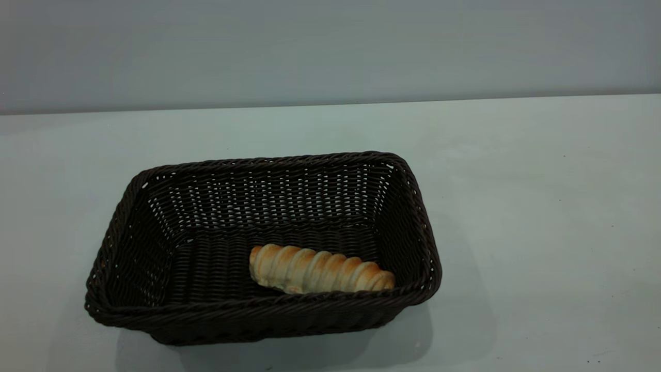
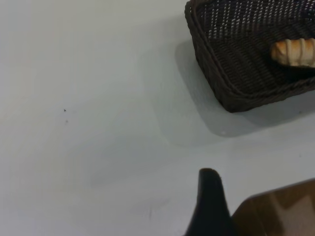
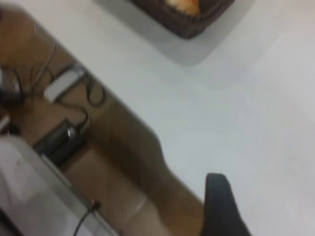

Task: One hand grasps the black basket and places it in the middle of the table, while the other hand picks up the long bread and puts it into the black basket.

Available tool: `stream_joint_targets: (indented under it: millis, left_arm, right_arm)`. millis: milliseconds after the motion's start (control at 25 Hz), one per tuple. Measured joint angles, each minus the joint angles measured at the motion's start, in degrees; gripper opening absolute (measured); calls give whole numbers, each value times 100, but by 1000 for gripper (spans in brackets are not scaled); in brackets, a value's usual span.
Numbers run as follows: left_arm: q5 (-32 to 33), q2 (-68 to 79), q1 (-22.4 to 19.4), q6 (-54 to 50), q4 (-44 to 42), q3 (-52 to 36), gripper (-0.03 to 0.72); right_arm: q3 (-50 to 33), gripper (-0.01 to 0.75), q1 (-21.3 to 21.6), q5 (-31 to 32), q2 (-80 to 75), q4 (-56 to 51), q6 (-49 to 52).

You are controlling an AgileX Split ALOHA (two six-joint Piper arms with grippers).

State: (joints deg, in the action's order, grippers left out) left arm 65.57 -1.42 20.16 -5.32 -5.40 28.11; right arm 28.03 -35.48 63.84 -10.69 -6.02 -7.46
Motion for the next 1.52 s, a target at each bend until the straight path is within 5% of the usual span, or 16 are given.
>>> stream_joint_targets:
  millis: [1040,1160,1360,1520]
  left_arm:
    - [-13,0,0,18,5,-7,594]
    - [-13,0,-245,18,5,-7,594]
    - [-13,0,-1345,18,5,-7,594]
    - [-13,0,-1789,18,5,-7,594]
  right_arm:
    - [-55,440,66,10,564,53,207]
    - [-55,440,1020,12,564,53,207]
    - [-55,440,3152,17,564,59,207]
    - [-55,440,3608,17,564,59,214]
